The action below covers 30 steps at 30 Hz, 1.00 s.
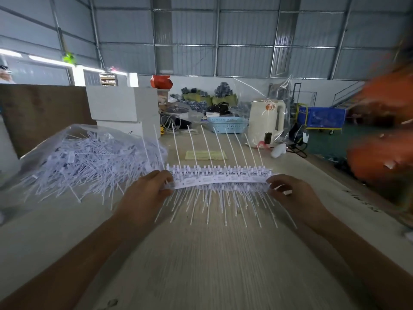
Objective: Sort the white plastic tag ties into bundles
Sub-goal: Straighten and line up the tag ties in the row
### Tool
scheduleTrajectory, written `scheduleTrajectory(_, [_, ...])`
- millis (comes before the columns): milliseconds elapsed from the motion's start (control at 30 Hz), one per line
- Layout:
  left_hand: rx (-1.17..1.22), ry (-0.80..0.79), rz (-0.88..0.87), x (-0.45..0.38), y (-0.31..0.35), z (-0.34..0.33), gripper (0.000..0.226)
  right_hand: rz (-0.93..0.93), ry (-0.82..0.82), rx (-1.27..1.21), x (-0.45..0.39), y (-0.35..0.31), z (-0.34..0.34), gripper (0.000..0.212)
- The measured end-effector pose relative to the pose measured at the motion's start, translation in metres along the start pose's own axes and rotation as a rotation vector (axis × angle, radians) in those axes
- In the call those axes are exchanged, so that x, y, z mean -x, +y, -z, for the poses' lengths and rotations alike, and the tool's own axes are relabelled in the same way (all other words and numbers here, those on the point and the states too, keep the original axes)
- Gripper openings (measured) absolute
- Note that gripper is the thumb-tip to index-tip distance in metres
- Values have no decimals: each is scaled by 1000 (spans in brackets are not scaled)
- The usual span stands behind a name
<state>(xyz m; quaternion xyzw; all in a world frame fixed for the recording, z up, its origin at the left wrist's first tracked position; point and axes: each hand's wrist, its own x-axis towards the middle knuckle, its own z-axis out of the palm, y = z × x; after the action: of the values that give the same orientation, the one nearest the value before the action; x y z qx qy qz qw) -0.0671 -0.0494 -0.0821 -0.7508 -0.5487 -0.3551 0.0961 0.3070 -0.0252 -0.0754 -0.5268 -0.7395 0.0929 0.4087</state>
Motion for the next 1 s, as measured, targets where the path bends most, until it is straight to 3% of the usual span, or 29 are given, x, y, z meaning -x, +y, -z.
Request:
scheduleTrajectory(67, [90,21,38,-3,15,0,23,-33,-4,-143,4,-17,-6,7])
scheduleTrajectory(167, [176,42,56,-3,50,1,22,-199,-174,-654,14,-48,-14,22])
scheduleTrajectory(267, [103,96,-179,6,90,-2,22,-268,-248,-982,17,-69,-22,35])
scheduleTrajectory(367, [0,86,-445,15,117,-6,46,-271,-161,-1136,16,-77,-21,24])
scheduleTrajectory(467, [-126,34,-601,22,128,-12,74,-320,-110,-1208,15,-75,-18,30])
scheduleTrajectory(633, [-235,-158,-784,27,122,-12,81,-223,-86,-1278,3,-69,3,31])
scheduleTrajectory(733, [-71,-290,-750,25,108,-10,73,-288,-17,-1328,-4,-57,20,34])
scheduleTrajectory(900, [78,-64,-658,12,83,-2,65,-261,-6,-1435,-3,-51,27,42])
scheduleTrajectory(1000, [259,37,-392,7,69,2,57,-242,-36,-1500,-2,-51,32,41])
